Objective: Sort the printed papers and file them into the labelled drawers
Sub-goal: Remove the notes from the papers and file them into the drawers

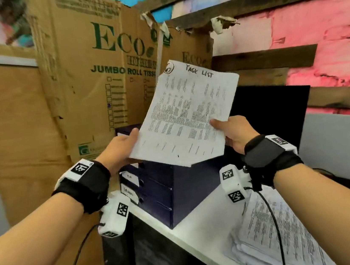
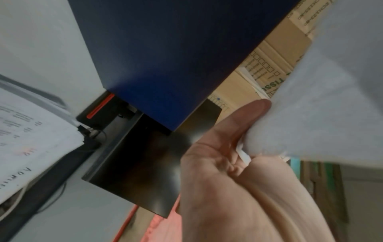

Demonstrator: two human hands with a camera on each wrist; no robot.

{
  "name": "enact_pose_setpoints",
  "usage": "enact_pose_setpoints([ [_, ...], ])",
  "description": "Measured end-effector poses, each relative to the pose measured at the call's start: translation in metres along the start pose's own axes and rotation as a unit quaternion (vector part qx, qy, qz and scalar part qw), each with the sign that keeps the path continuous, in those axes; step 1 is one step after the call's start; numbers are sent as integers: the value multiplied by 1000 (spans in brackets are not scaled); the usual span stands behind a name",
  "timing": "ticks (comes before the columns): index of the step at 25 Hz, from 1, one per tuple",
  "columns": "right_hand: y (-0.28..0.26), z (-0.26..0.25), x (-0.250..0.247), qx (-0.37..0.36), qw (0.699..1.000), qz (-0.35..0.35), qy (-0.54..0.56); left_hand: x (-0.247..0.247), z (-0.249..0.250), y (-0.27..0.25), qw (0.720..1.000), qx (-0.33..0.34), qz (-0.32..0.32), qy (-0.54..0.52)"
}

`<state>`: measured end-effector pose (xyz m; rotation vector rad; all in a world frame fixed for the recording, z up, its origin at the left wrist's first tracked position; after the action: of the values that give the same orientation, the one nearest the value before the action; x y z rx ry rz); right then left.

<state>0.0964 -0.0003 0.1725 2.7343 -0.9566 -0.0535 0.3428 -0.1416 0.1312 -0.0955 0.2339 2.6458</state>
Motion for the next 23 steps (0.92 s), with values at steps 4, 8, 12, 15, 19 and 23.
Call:
enact_pose_setpoints([
  [4, 5, 18, -8, 51, 998, 27, 7, -4, -45, 28, 999, -19, 34, 11],
  [8, 9, 25, -12, 85, 995, 19, 40, -5, -52, 48, 992, 38, 103, 68],
  [12, 11, 24, -3, 91, 993, 16, 80, 2, -45, 50, 967, 17, 139, 210],
  [15, 4, 21, 14, 91, 987, -3, 136, 8, -63, 57, 984, -70, 70, 151],
  [19, -13, 1, 45, 122, 966, -54, 220, -34, -76, 51, 989, -73, 129, 4],
  [23, -41, -23, 106, 162, 954, -139, 211, -101, -58, 0, 983, -2, 175, 51],
])
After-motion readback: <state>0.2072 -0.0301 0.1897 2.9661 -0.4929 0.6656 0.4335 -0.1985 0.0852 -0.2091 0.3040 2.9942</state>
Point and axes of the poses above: each hand's wrist, its own y-axis towards the middle knuckle, its own x-axis out of the palm, z = x × y, the point moved 5 cm from there along y, towards the middle knuckle, and after that the axes turned 1 degree about z, right-handed, at the moved point
